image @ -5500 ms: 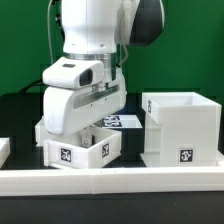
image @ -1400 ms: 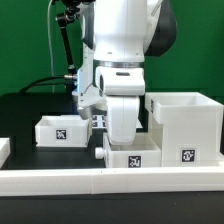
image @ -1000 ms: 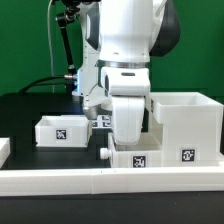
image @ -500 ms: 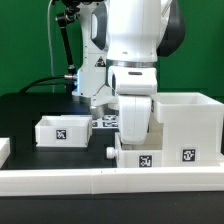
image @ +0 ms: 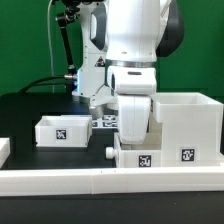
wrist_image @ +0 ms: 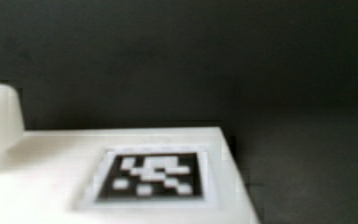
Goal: Assemble drawer
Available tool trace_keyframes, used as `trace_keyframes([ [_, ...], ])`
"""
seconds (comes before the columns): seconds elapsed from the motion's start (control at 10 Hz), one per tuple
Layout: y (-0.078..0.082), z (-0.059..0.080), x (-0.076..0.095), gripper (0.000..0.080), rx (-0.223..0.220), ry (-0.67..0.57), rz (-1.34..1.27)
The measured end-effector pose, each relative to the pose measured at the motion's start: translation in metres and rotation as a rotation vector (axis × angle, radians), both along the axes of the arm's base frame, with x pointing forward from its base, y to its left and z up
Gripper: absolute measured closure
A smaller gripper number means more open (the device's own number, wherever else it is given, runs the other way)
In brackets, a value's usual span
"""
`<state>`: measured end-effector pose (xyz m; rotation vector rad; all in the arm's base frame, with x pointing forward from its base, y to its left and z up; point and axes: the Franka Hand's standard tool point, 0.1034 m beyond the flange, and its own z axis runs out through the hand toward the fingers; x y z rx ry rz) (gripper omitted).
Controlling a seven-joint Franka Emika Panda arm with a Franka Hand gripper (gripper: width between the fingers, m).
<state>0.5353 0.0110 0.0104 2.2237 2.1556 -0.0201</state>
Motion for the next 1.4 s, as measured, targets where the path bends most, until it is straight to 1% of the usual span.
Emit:
trace_keyframes([
  [0.1, -0.001, 0.003, 0.001, 0.0592, -0.002, 0.007, -0.005],
  [0.2, -0.002, 0.007, 0.003, 0.0392, -0.005, 0.01, -0.007],
  [0.3, -0.002, 0.013, 0.005, 0.0232, -0.007, 0.015, -0.009],
  [0.5, -0.004, 0.031, 0.006, 0.0232, -0.015, 0.03, -0.012],
  [0.6, -0.006, 0.041, 0.007, 0.0164, -0.021, 0.039, -0.015],
  [0.8, -0.016, 0.054, 0.014, 0.0152, -0.029, 0.039, -0.012],
  [1.0, -0.031, 0.054, 0.026, 0.0151, -0.036, 0.048, 0.039],
  [1.2, -0.038, 0.052, 0.026, 0.0151, -0.033, 0.05, 0.033],
  [1.3, -0.038, 0.052, 0.026, 0.0151, -0.032, 0.051, 0.036],
  [1.4, -0.045, 0.052, 0.025, 0.0151, -0.028, 0.053, 0.05],
])
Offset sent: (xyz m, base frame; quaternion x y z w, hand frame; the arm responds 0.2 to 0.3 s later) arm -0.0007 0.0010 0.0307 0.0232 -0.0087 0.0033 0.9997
